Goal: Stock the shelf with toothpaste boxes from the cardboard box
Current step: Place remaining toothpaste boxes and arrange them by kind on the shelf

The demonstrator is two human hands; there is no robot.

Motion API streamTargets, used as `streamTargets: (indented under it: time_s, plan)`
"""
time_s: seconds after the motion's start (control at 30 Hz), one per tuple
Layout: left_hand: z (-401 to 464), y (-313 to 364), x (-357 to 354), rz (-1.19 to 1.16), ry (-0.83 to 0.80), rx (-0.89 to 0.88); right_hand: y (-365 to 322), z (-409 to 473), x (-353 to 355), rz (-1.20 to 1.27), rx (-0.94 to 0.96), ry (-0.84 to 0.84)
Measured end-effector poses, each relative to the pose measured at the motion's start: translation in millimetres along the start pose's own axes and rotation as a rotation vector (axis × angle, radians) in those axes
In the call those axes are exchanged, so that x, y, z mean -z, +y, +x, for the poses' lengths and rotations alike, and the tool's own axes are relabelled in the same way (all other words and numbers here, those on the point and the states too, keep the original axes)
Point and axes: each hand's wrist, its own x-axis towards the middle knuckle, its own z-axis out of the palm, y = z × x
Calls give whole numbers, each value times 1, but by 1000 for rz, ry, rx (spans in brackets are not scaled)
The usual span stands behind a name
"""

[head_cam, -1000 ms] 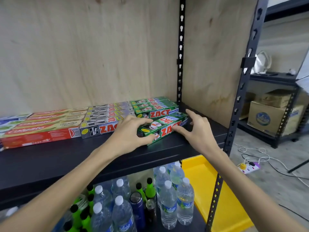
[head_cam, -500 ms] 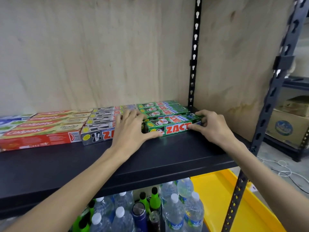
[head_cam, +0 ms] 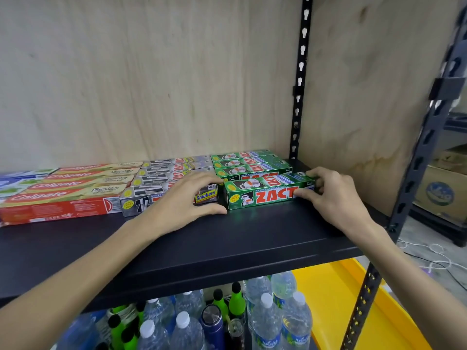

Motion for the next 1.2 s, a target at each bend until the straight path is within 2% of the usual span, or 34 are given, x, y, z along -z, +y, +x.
streamTargets:
  time_s: [0.13, 0.4, 0.73, 1.0, 1.2]
  plan:
    - [1, -2, -5, 34, 45, -2, -3, 2, -5, -36, 11, -1]
    - [18, 8, -18, 35, 216, 106, -10, 12, -13, -62, 62, -42]
    - [22, 6, -20, 255, 225, 76, -8, 25, -16, -29, 50, -141]
    - [18, 6, -18, 219, 212, 147, -10, 22, -14, -35, 11, -161]
    - [12, 11, -18, 212, 234, 150, -18, 13, -15, -209, 101, -101]
